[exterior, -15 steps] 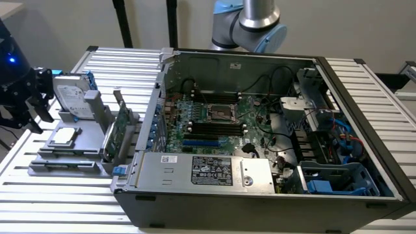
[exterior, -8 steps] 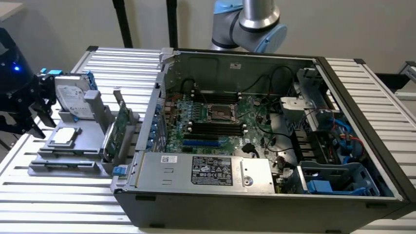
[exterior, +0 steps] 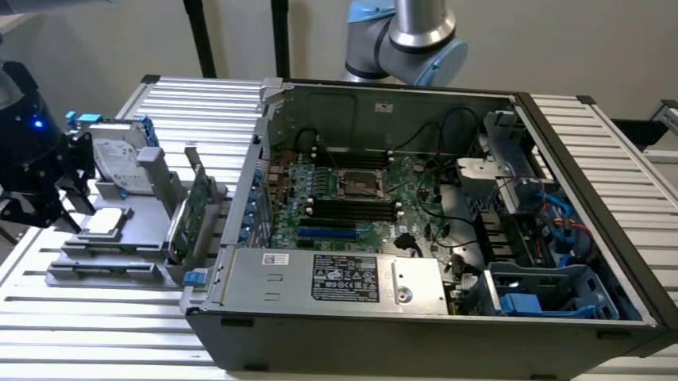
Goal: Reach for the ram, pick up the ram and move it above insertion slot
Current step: 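Pick up the ram and move it above insertion slot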
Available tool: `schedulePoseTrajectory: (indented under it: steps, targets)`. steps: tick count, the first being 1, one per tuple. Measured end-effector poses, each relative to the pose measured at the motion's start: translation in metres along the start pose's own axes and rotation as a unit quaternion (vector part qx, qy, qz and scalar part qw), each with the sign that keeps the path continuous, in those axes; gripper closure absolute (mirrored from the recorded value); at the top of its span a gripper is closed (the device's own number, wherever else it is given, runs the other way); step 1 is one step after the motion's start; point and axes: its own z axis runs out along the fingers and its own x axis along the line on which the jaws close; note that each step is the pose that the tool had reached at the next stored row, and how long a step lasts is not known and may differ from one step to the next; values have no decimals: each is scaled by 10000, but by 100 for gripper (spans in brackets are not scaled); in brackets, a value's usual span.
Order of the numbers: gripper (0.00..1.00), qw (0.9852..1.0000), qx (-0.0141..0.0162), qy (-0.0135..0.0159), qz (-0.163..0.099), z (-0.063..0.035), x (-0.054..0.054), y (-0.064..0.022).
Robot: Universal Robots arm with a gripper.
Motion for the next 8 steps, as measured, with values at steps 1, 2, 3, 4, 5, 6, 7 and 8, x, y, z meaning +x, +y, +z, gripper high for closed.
schedulePoseTrajectory:
  steps: [1,2,3,4,5,6,7,8]
  targets:
    - [64,10000,0,1,-58,19,0,0]
    - [64,9999,1,2,-111,37,1,-1]
    - [64,9999,1,3,-164,55,2,-1]
    - [64,9998,1,4,-210,73,3,-2]
    - [64,9997,2,5,-249,91,5,-2]
    - [64,9996,2,5,-284,109,6,-3]
    - [64,9995,2,6,-317,127,9,-4]
    - [64,9994,3,6,-348,146,11,-4]
